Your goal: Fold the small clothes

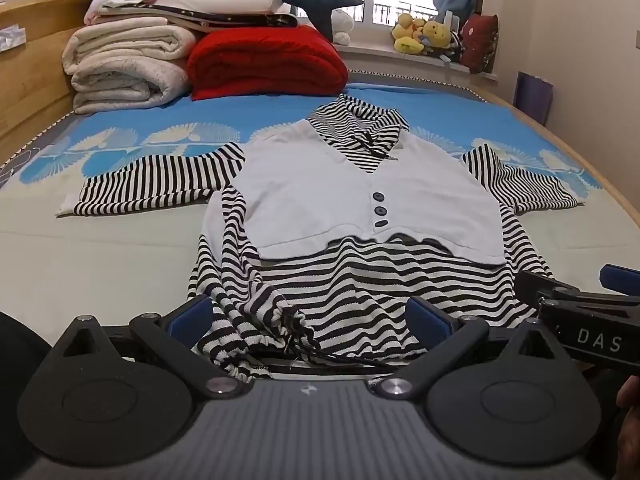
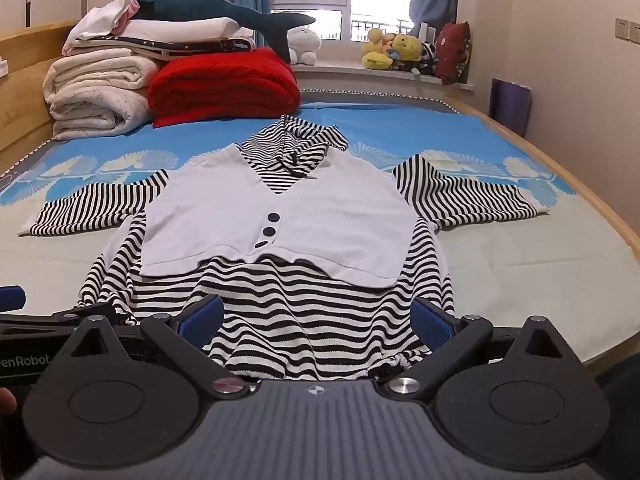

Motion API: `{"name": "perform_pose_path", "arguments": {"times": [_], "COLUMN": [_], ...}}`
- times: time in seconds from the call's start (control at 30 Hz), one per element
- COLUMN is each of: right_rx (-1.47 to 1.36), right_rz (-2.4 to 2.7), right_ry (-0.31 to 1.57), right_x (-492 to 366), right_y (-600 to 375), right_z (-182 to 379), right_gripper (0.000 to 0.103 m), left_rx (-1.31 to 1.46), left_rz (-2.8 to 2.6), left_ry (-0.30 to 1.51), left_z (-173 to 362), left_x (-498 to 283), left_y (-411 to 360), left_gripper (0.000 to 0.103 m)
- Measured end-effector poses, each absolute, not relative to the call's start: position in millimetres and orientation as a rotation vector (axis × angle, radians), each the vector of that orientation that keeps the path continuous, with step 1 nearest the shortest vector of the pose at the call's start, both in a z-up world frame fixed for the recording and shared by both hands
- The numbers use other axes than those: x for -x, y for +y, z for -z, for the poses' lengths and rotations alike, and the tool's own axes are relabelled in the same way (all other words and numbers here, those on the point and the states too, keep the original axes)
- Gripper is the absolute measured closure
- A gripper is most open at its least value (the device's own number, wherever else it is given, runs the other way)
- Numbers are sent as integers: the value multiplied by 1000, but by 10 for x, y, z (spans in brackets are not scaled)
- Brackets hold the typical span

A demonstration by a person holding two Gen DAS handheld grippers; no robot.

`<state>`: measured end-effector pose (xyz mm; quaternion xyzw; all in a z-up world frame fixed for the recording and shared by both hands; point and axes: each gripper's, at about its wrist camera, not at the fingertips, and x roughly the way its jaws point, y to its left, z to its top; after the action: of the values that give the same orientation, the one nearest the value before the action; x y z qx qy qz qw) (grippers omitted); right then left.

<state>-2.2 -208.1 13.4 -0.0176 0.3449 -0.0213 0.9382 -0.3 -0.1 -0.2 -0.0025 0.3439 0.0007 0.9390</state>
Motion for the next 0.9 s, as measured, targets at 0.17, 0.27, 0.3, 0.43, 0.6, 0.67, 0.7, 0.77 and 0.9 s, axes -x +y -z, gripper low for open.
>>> {"name": "perform_pose_path", "arguments": {"times": [0.17,0.27,0.3,0.43,0.6,0.67,0.7,0.77,0.9], "right_rx": [36,40,41,45,52,55,56,59,64], "right_rz": [43,44,44,45,47,48,48,49,51], "right_ry": [705,704,705,707,710,712,713,714,717], "right_x": [22,21,22,22,28,26,28,29,24], "right_y": [-2078,-2086,-2093,-2098,-2093,-2079,-2080,-2072,-2069], "right_z": [-136,-127,-122,-112,-102,-105,-102,-101,-91], "right_gripper": [4,4,4,4,4,4,4,4,4], "left_rx": [4,6,6,5,5,5,4,3,2], "left_rz": [-2,-2,-2,-2,-2,-2,-2,-2,0], "left_ry": [703,704,704,705,707,708,708,710,716], "left_z": [3,7,7,3,9,92,80,111,102], "left_x": [-5,6,6,8,7,17,37,2,3], "left_y": [15,14,15,22,23,34,20,32,28], "left_gripper": [1,1,1,1,1,1,1,1,1]}}
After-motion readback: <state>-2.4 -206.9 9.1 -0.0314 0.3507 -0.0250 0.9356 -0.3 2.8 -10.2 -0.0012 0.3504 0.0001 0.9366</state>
